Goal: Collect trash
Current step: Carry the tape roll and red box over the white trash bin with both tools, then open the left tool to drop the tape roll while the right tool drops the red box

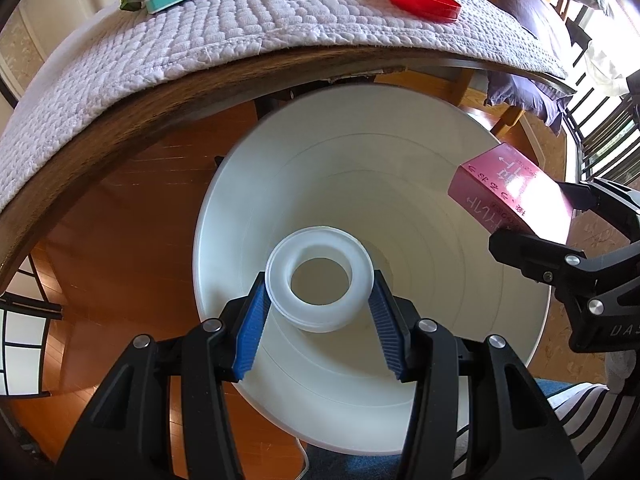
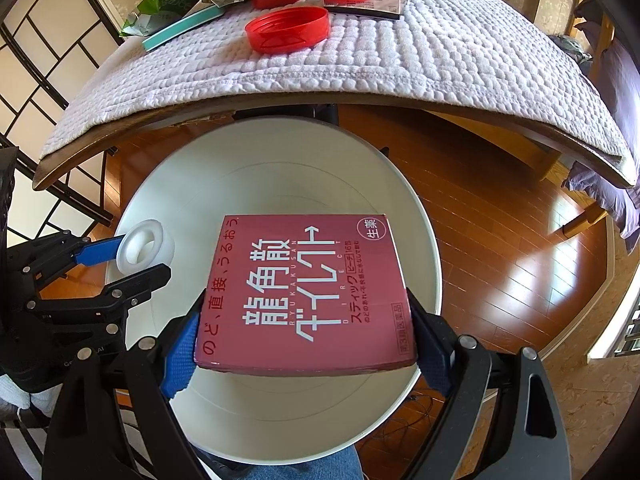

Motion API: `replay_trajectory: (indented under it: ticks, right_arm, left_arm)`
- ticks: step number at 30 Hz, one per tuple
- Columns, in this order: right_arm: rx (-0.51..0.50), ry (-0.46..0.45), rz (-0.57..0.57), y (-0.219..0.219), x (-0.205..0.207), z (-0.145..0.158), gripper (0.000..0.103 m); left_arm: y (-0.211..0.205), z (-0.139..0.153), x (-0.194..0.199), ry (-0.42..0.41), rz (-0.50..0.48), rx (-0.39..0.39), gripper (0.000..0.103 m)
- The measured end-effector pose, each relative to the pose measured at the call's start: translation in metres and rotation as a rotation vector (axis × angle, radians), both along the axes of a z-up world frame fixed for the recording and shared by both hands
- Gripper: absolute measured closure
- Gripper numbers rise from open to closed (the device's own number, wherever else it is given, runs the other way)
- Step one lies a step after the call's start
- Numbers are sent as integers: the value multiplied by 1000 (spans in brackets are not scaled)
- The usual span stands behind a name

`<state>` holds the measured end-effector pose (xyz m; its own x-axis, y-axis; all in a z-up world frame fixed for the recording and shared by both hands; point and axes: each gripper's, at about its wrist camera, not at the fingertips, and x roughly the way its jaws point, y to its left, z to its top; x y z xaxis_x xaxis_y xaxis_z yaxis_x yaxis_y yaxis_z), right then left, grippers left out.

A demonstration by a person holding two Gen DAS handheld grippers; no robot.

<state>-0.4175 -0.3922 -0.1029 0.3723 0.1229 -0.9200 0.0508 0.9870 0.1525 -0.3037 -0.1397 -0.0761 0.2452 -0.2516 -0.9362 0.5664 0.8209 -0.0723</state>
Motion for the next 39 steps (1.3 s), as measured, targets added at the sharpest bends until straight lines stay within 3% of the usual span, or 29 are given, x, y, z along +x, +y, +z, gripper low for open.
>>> replay_trajectory:
  ticks: [25, 27, 28, 29, 39]
  right_arm:
    - [-6, -8, -4, -1, 0, 1, 16]
    - [-17, -20, -11, -3, 1, 4, 15]
    - [-26, -21, -16, -3, 1, 5, 9]
    - [-33, -20, -21, -2, 0, 7, 7]
    - [-27, -46, -48, -16, 2, 15, 7]
  left_arm:
    - [-6, -2, 2, -9, -7, 7, 51]
    - [-7, 0, 3, -37, -7, 15, 45]
    - [-8, 0, 4, -42, -6, 17, 31]
    - [-9, 2, 4, -47, -6, 12, 24]
    - [-4, 7, 12, -46, 3, -3, 24]
